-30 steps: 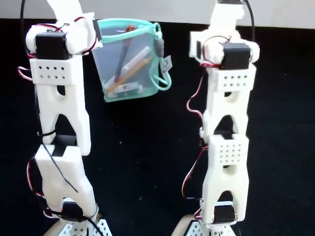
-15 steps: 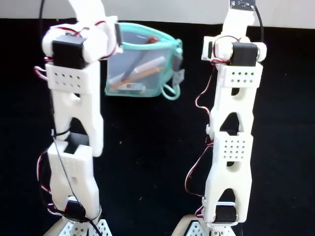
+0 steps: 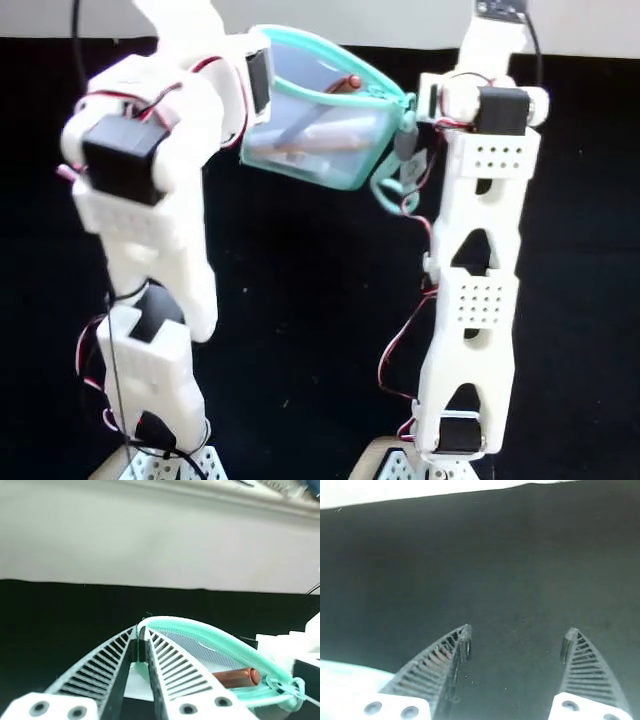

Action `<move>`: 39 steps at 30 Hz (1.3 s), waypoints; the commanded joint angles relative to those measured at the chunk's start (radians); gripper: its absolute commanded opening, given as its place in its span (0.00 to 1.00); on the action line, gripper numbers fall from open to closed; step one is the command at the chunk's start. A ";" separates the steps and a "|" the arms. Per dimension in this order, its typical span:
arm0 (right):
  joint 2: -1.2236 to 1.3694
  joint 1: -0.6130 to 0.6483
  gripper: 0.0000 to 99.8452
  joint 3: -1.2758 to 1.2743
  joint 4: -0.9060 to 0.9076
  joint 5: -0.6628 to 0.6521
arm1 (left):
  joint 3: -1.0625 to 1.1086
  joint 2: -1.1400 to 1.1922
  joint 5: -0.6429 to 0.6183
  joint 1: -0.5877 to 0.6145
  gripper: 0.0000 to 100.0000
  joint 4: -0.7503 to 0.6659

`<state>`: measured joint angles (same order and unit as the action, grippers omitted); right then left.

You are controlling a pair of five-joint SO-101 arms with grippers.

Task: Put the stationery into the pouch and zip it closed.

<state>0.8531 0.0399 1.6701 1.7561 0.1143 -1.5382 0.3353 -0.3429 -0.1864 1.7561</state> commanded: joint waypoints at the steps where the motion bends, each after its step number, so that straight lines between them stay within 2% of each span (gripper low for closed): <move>1: -0.008 -0.044 0.29 0.090 0.010 0.031 | 0.070 -0.056 0.002 0.035 0.01 0.008; 4: -0.008 -0.065 0.29 0.090 0.010 0.038 | 0.328 0.024 0.003 0.065 0.01 -0.003; 6: -0.010 -0.077 0.29 0.091 0.010 0.038 | 0.398 0.064 0.000 0.084 0.01 -0.055; 15: -0.010 -0.093 0.29 0.091 0.010 0.038 | 0.162 0.007 0.006 0.050 0.01 -0.003; 23: -0.019 -0.073 0.29 0.091 0.010 0.025 | 0.180 0.033 0.008 0.056 0.01 0.006; 25: -0.021 -0.056 0.29 0.094 0.010 -0.071 | 0.211 0.059 0.008 0.061 0.01 0.005; 28: -0.019 -0.025 0.29 0.090 0.012 -0.322 | 0.249 0.110 0.006 0.070 0.01 0.005; 31: -0.021 -0.025 0.29 0.090 0.012 -0.348 | 0.265 0.160 0.006 0.071 0.01 0.005; 34: -0.021 -0.004 0.29 0.090 0.012 -0.324 | 0.263 0.211 0.005 0.071 0.01 0.003; 39: -0.022 0.016 0.29 0.091 0.012 0.008 | 0.263 0.265 0.008 0.076 0.01 0.000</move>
<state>0.8531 0.0491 1.6701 1.7561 -0.0514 -1.2896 0.5531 -0.3414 -0.1082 1.7515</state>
